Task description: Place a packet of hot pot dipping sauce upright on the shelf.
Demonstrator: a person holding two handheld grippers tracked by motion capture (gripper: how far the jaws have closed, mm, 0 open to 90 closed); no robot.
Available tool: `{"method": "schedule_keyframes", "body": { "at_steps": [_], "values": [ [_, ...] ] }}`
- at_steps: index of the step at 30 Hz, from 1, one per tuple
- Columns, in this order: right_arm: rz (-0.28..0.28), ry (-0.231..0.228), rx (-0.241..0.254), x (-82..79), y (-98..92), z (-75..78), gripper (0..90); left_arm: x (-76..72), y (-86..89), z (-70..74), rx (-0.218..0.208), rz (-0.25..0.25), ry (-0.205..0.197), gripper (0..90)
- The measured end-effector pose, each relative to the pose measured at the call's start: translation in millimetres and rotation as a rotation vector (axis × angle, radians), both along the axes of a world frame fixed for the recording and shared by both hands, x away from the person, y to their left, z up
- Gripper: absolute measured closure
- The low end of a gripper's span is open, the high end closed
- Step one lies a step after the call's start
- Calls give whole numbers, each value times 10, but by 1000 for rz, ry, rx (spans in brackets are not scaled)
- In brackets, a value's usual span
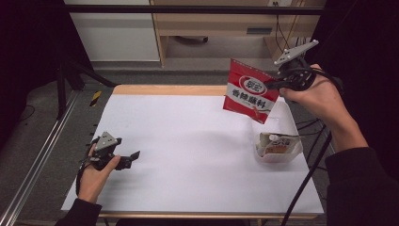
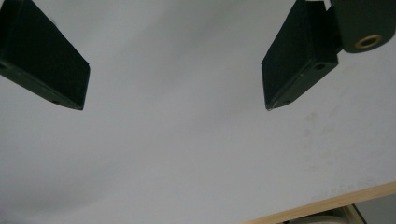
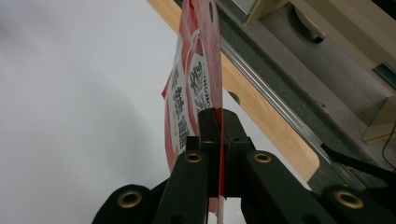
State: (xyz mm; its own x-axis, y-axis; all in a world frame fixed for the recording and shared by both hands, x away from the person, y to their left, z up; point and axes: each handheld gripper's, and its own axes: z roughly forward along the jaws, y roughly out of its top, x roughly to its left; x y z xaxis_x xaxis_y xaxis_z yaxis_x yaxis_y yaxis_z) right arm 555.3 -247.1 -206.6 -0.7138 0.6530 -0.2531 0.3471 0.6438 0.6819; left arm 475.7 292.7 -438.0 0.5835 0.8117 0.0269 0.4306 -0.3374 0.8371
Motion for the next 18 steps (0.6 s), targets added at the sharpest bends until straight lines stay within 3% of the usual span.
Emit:
{"method": "schedule_keyframes", "body": {
  "at_steps": [18],
  "values": [
    [-96, 31, -19, 147, -526, -200, 900, 0, -25, -27, 18, -9, 10, 74]
  ]
}}
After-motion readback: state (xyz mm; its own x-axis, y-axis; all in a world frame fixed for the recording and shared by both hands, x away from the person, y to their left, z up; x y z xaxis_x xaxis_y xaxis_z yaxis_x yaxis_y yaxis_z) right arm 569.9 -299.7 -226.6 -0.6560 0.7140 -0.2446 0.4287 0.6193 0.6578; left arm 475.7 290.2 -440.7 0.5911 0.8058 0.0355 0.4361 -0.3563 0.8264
